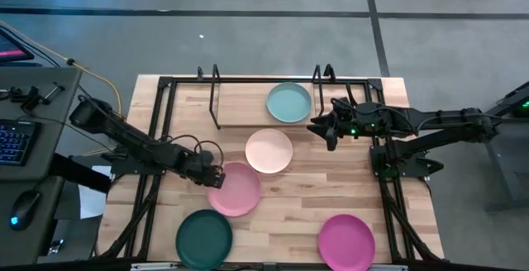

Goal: Place and stack plates onto a shelf
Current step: Put the pink plate on the shelf

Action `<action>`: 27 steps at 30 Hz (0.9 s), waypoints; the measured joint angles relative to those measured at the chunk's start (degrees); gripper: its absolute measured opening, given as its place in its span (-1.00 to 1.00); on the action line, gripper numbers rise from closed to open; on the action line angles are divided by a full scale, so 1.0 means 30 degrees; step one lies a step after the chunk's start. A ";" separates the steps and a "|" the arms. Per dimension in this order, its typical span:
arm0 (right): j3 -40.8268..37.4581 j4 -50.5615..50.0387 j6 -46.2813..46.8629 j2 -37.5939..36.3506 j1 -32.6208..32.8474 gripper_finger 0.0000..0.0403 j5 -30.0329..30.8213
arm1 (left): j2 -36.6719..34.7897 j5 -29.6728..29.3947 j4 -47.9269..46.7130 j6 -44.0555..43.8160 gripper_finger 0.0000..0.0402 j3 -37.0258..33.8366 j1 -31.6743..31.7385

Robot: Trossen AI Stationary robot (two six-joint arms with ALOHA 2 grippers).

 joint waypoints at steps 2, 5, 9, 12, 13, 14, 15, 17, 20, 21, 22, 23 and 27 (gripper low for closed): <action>0.0000 -0.0005 0.0000 0.0000 0.0000 -0.16 0.0000 | -0.0823 -0.0022 -0.0227 0.0080 -0.93 0.0002 0.0135; 0.0000 -0.0008 0.0000 0.0017 0.0000 -0.16 0.0058 | -0.2468 -0.0278 -0.0548 0.0282 -0.94 -0.0030 0.0519; 0.0002 0.0018 0.0000 0.0223 0.0000 -0.16 0.0217 | -0.4467 -0.0966 -0.0541 0.0283 -0.97 0.0207 0.1265; 0.0000 -0.0008 0.0013 0.0512 0.0003 -0.16 0.0211 | -0.4674 -0.1803 -0.0724 0.0921 -0.98 0.0874 0.1926; 0.0000 -0.0008 0.0039 0.0603 0.0005 -0.16 0.0211 | -0.4527 -0.2350 -0.0575 0.1038 -0.98 0.1157 0.2123; 0.0000 0.0000 0.0050 0.0703 0.0007 -0.16 0.0211 | -0.4293 -0.2987 -0.0402 0.1085 -0.98 0.1410 0.2324; 0.0000 0.0000 0.0058 0.0798 0.0000 -0.16 0.0211 | -0.3991 -0.3774 -0.0318 0.1078 -0.98 0.1659 0.2467; 0.0000 -0.0007 0.0058 0.0953 0.0000 -0.16 0.0211 | -0.3282 -0.5987 -0.0062 0.0683 -0.99 0.2038 0.2533; 0.0000 0.0151 0.0049 0.0965 0.0000 -0.16 0.0211 | -0.2294 -1.0621 0.1253 -0.2673 -0.99 0.2161 0.1959; 0.0000 0.0302 0.0001 0.0958 0.0007 -0.16 0.0215 | -0.1952 -1.2121 0.1616 -0.4180 -0.99 0.2136 0.1714; 0.0000 0.0479 -0.0057 0.0942 0.0003 -0.16 0.0216 | -0.1600 -1.3580 0.1831 -0.5731 -0.99 0.2119 0.1501; 0.0000 0.0673 -0.0199 0.0926 0.0000 -0.16 0.0219 | -0.1214 -1.4898 0.2013 -0.7169 -0.99 0.2115 0.1332; 0.0000 0.1007 -0.0525 0.0926 0.0000 -0.16 0.0229 | 0.0582 -1.7184 0.3039 -1.1057 -0.99 0.2115 0.1153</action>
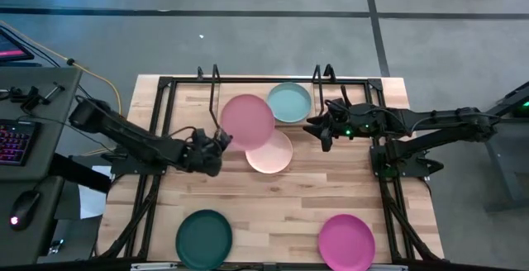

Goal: Place and stack plates onto a shelf
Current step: Put the pink plate on the shelf

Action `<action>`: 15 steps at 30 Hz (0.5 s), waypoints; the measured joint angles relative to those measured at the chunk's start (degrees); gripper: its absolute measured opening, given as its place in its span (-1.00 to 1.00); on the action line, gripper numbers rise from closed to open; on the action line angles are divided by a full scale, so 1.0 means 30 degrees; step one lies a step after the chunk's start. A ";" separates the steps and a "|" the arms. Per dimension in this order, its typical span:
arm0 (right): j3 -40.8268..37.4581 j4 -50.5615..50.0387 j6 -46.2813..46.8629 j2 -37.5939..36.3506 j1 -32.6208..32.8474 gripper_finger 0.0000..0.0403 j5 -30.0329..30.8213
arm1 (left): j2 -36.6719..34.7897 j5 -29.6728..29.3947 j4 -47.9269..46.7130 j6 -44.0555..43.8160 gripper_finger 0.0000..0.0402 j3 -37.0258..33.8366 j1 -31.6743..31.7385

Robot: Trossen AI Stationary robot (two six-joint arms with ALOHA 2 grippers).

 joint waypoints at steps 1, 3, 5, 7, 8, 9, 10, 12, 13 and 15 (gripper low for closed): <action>0.0003 0.0003 -0.0127 0.0000 -0.0007 -0.16 -0.0003 | 0.0521 -0.0104 0.0351 -0.0713 -0.99 0.0000 0.0060; 0.0000 -0.0002 -0.0177 0.0000 -0.0007 -0.16 -0.0003 | 0.1599 -0.0408 0.1308 -0.1739 -0.99 -0.0006 0.0313; 0.0000 -0.0002 -0.0189 0.0000 -0.0007 -0.16 -0.0003 | 0.2633 -0.0319 0.2830 -0.1734 -0.99 0.0000 0.0940; 0.0003 -0.0003 -0.0200 0.0000 -0.0007 -0.16 -0.0004 | 0.3561 -0.0316 0.4026 -0.1725 -0.99 0.0168 0.1766; 0.0000 -0.0011 -0.0260 0.0006 -0.0007 -0.16 -0.0006 | 0.3879 -0.0340 0.4247 -0.1727 -0.99 0.0297 0.2177; 0.0000 0.0006 -0.0277 0.0007 -0.0007 -0.16 -0.0010 | 0.4078 -0.0337 0.4311 -0.1713 -0.99 0.0430 0.2562; 0.0000 0.0006 -0.0269 0.0000 -0.0007 -0.16 -0.0010 | 0.4188 -0.0334 0.4342 -0.1643 -0.99 0.0480 0.2936; 0.0000 -0.0002 -0.0274 0.0000 -0.0007 -0.16 -0.0128 | 0.4130 -0.0340 0.4032 -0.1576 -1.00 0.0481 0.3470; 0.0002 0.0000 -0.0295 0.0000 -0.0007 -0.16 -0.0248 | 0.4042 -0.0350 0.3702 -0.1581 -1.00 0.0481 0.3687; 0.0000 -0.0002 -0.0328 0.0000 -0.0007 -0.16 -0.0330 | 0.4012 -0.0367 0.3222 -0.1576 -1.00 0.0488 0.4134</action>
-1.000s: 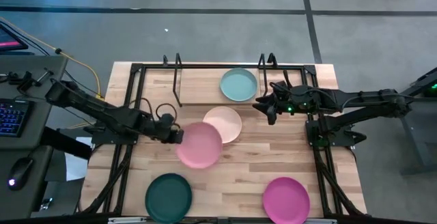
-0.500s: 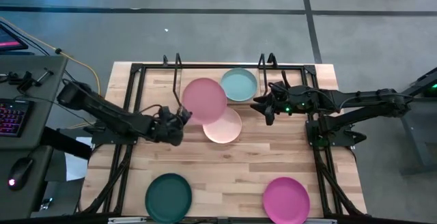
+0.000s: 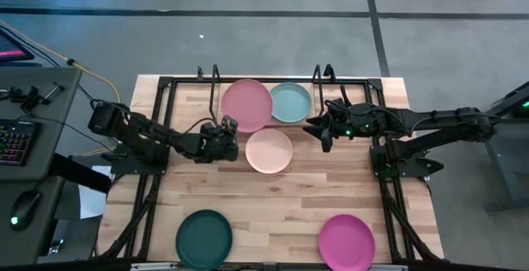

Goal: Place and stack plates onto a shelf
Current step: Put the pink plate on the shelf

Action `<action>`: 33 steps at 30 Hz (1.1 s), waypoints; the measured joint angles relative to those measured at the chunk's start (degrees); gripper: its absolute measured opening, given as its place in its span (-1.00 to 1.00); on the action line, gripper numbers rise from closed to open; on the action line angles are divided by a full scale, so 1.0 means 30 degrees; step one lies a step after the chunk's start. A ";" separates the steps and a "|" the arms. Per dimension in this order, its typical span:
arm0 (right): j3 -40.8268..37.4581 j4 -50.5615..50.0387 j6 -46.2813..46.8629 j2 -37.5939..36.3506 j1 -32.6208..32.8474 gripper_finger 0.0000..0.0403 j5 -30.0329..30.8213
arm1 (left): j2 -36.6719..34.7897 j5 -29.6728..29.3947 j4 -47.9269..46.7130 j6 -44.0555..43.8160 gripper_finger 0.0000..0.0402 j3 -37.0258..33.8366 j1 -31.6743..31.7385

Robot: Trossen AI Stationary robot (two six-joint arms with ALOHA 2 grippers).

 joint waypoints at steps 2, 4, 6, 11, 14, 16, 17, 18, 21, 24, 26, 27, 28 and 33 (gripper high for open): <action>0.0000 0.0000 -0.0004 0.0007 0.0000 -0.16 -0.0001 | -0.0012 0.0328 -0.0280 0.0002 -1.00 0.0000 0.0494; 0.0003 -0.0007 -0.0007 0.0004 0.0000 -0.16 -0.0008 | 0.0035 0.0779 -0.0170 0.0015 -1.00 0.0000 0.0956; 0.0000 0.0000 -0.0003 0.0005 0.0000 -0.16 -0.0008 | 0.0170 0.0936 -0.0425 0.0219 -1.00 0.0000 0.1314; 0.0000 0.0000 -0.0004 0.0007 0.0000 -0.16 -0.0012 | 0.0163 0.1987 -0.1523 0.0507 -1.00 0.0000 0.2095; 0.0000 0.0000 0.0000 0.0006 0.0000 -0.16 -0.0015 | 0.0163 0.2278 -0.1739 0.0544 -0.97 0.0000 0.2367; 0.0002 0.0000 0.0000 0.0004 0.0000 -0.16 -0.0005 | 0.0163 0.2304 -0.1830 0.0749 -0.93 0.0000 0.2501; 0.0000 0.0000 0.0000 0.0003 0.0000 -0.16 -0.0001 | 0.0163 0.2302 -0.1771 0.0905 -0.91 0.0000 0.2570; 0.0000 0.0007 -0.0005 0.0000 0.0000 -0.16 -0.0001 | 0.0157 0.2308 -0.1731 0.1029 -0.88 0.0000 0.2630; 0.0000 0.0007 0.0000 0.0007 0.0000 -0.16 0.0006 | 0.0156 0.2474 -0.1695 0.1324 -0.81 0.0000 0.2762; 0.0000 0.0007 0.0000 0.0007 0.0000 -0.16 0.0006 | 0.0156 0.2462 -0.1669 0.1574 -0.74 0.0000 0.2772; 0.0006 0.0007 0.0006 0.0001 0.0000 -0.16 0.0014 | 0.0156 0.2453 -0.1692 0.1581 -0.69 0.0000 0.2771; 0.0001 0.0004 0.0003 0.0001 0.0000 -0.16 0.0014 | 0.0149 0.2410 -0.1684 0.1581 -0.66 0.0000 0.2765; 0.0000 0.0007 0.0007 0.0007 0.0000 -0.16 0.0014 | 0.0156 0.2320 -0.1670 0.1578 -0.63 0.0000 0.2765; 0.0002 0.0007 0.0007 0.0007 0.0000 -0.16 0.0015 | 0.0149 0.2109 -0.1641 0.1566 -0.46 0.0000 0.2765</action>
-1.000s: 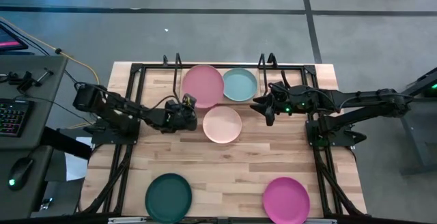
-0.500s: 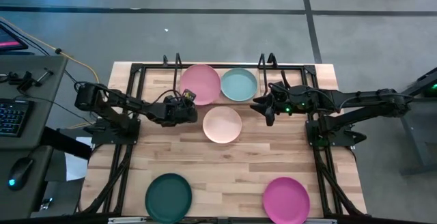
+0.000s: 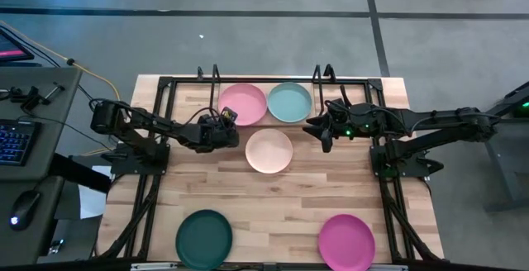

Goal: Place and stack plates onto a shelf
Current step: Put the pink plate on the shelf, then stack the dark green plate on the pink plate on the shelf

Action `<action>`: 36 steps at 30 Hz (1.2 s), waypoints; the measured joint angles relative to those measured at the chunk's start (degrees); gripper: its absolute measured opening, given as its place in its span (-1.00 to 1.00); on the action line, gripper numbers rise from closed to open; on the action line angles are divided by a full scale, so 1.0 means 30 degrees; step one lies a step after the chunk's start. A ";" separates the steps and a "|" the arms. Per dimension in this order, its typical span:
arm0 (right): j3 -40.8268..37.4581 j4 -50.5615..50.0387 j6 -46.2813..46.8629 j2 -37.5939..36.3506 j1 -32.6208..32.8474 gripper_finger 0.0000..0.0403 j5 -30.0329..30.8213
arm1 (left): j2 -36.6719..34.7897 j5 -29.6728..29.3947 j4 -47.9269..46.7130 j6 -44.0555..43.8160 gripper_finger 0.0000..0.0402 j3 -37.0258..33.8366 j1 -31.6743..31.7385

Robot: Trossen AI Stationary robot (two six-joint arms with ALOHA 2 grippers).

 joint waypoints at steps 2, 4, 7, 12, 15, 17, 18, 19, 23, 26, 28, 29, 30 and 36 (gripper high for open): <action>-0.0002 0.0000 0.0007 0.0000 0.0000 -0.16 0.0006 | -0.0086 0.0095 -0.0029 -0.0001 -0.40 0.0000 -0.0047; -0.0002 0.0000 0.0218 -0.0003 0.0000 -0.16 0.0016 | -0.0131 0.0353 0.0044 -0.0007 -0.34 0.0000 -0.0073; -0.0002 -0.0005 0.0477 -0.0002 0.0000 -0.16 0.0060 | -0.0476 0.1200 -0.0063 -0.0007 -0.25 0.0000 -0.0087; -0.0001 -0.0007 0.0495 -0.0007 0.0000 -0.16 0.0057 | -0.0757 0.2916 -0.0168 0.0596 -0.17 0.0000 -0.0087; -0.0002 -0.0007 0.0500 -0.0004 0.0000 -0.16 0.0053 | -0.0946 0.3093 -0.0299 0.0624 -0.16 0.0000 -0.0192; 0.0004 -0.0007 0.0501 -0.0005 0.0000 -0.16 0.0049 | -0.1352 0.3050 -0.0238 0.0524 -0.16 0.0000 -0.0332; -0.0002 -0.0007 0.0495 -0.0006 0.0000 -0.16 0.0049 | -0.1617 0.3005 -0.0176 0.0667 -0.16 0.0000 -0.0465; 0.0006 -0.0007 0.0495 0.0000 0.0000 -0.16 0.0049 | -0.1961 0.2992 -0.0157 0.1110 -0.16 0.0000 -0.0590; -0.0002 0.0012 0.0499 0.0000 0.0000 -0.16 0.0016 | -0.3775 0.3170 0.0668 0.5276 -0.16 0.0000 -0.1287; 0.0000 0.0220 0.0517 0.0000 0.0000 -0.16 -0.0144 | -0.5373 0.4659 0.2244 1.0658 -0.16 -0.0007 -0.2060; -0.0002 0.0350 0.0563 -0.0006 0.0000 -0.16 -0.0545 | -0.6483 0.6114 0.4087 1.4959 -0.16 -0.0007 -0.2677; -0.0001 0.0350 0.0561 -0.0003 0.0000 -0.16 -0.0732 | -0.7006 0.6841 0.5152 1.7093 -0.16 -0.0007 -0.3017; -0.0002 0.0388 0.0574 0.0000 0.0000 -0.16 -0.0913 | -0.7540 0.7530 0.6222 1.9048 -0.16 -0.0007 -0.3371; -0.0002 0.1375 0.0502 0.0000 0.0000 -0.16 -0.1576 | -1.0244 0.9629 1.1043 2.8940 -0.16 0.0007 -0.5027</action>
